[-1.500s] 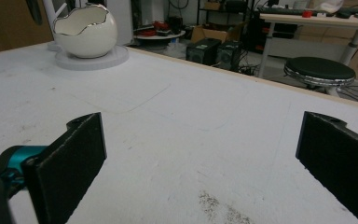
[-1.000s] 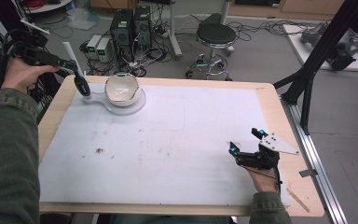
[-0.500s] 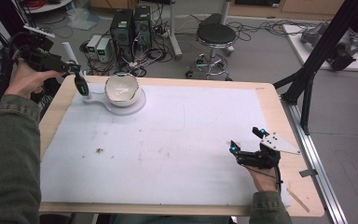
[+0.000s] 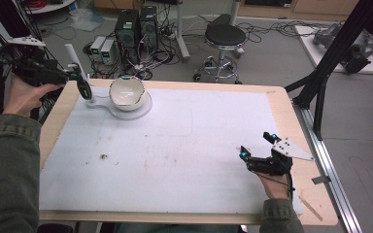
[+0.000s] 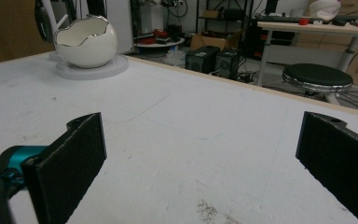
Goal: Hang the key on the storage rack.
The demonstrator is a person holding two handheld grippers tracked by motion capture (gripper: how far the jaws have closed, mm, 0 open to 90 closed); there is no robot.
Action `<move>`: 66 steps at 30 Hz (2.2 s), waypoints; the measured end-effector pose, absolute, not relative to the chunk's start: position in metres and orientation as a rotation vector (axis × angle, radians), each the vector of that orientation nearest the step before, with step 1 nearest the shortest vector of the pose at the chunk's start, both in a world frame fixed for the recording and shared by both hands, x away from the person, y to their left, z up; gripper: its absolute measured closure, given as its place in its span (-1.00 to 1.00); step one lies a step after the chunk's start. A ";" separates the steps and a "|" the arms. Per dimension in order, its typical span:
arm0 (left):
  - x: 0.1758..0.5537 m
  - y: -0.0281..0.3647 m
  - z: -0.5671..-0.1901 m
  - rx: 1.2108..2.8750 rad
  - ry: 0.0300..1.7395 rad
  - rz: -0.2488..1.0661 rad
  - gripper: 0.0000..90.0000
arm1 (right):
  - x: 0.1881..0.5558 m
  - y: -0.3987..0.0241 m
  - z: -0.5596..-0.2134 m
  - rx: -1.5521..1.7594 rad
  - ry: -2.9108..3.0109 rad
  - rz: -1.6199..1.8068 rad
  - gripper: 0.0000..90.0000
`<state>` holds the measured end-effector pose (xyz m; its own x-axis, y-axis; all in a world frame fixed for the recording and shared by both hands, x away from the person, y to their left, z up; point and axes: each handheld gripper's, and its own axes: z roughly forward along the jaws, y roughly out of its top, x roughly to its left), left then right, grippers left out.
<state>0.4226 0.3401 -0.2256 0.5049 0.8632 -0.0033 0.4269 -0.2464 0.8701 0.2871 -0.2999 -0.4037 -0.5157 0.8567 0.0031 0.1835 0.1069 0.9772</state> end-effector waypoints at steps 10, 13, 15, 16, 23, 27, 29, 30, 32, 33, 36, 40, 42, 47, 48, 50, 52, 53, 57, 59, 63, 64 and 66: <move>0.394 0.335 -0.237 1.804 1.024 0.690 -0.96 | 0.287 -0.302 -0.403 1.028 1.782 1.457 -0.98; 0.384 0.332 -0.243 1.800 1.011 0.700 -0.96 | 0.287 -0.303 -0.403 1.021 1.780 1.461 -0.98; 0.378 0.330 -0.249 1.800 1.005 0.703 -0.96 | 0.287 -0.302 -0.403 1.022 1.781 1.464 -0.98; 0.375 0.329 -0.252 1.802 1.003 0.702 -0.96 | 0.287 -0.302 -0.403 1.022 1.781 1.464 -0.98; 0.361 0.331 -0.275 1.749 0.985 0.701 -0.96 | 0.286 -0.305 -0.402 1.031 1.767 1.479 -0.98; 0.354 0.334 -0.288 1.736 0.990 0.716 -0.96 | 0.286 -0.306 -0.402 1.033 1.765 1.477 -0.98; 0.352 0.335 -0.292 1.737 0.993 0.729 -0.96 | 0.286 -0.306 -0.402 1.033 1.766 1.476 -0.98; 0.350 0.335 -0.295 1.730 0.995 0.733 -0.96 | 0.285 -0.306 -0.402 1.031 1.766 1.474 -0.98; 0.347 0.336 -0.299 1.721 0.994 0.744 -0.96 | 0.285 -0.306 -0.402 1.032 1.767 1.471 -0.98; 0.346 0.336 -0.302 1.712 0.994 0.749 -0.96 | 0.285 -0.306 -0.402 1.032 1.767 1.471 -0.98; 0.342 0.337 -0.308 1.692 0.986 0.758 -0.96 | 0.285 -0.306 -0.402 1.041 1.764 1.472 -0.98; 0.337 0.336 -0.318 1.669 0.950 0.814 -0.96 | 0.285 -0.306 -0.402 1.042 1.764 1.469 -0.98; 0.334 0.336 -0.324 1.651 0.939 0.827 -0.96 | 0.285 -0.306 -0.402 1.041 1.764 1.467 -0.98; 0.327 0.340 -0.335 1.607 0.949 0.825 -0.96 | 0.284 -0.308 -0.402 1.042 1.757 1.465 -0.98; 0.326 0.340 -0.337 1.602 0.950 0.827 -0.96 | 0.284 -0.308 -0.402 1.042 1.757 1.465 -0.98; 0.323 0.342 -0.339 1.588 0.944 0.831 -0.96 | 0.284 -0.308 -0.402 1.042 1.756 1.466 -0.98; 0.321 0.342 -0.342 1.579 0.938 0.822 -0.96 | 0.284 -0.308 -0.402 1.043 1.754 1.467 -0.98; 0.320 0.342 -0.344 1.578 0.936 0.818 -0.96 | 0.284 -0.308 -0.402 1.041 1.755 1.465 -0.98; 0.315 0.338 -0.356 1.588 0.939 0.835 -0.96 | 0.284 -0.308 -0.402 1.035 1.755 1.467 -0.98; 0.312 0.338 -0.362 1.573 0.948 0.842 -0.96 | 0.284 -0.308 -0.402 1.037 1.753 1.468 -0.98; 0.306 0.340 -0.372 1.548 0.964 0.844 -0.96 | 0.284 -0.309 -0.402 1.037 1.751 1.469 -0.98; 0.305 0.341 -0.374 1.545 0.964 0.846 -0.96 | 0.284 -0.309 -0.402 1.037 1.751 1.469 -0.98; 0.302 0.342 -0.377 1.547 0.973 0.837 -0.96 | 0.284 -0.309 -0.402 1.043 1.753 1.469 -0.98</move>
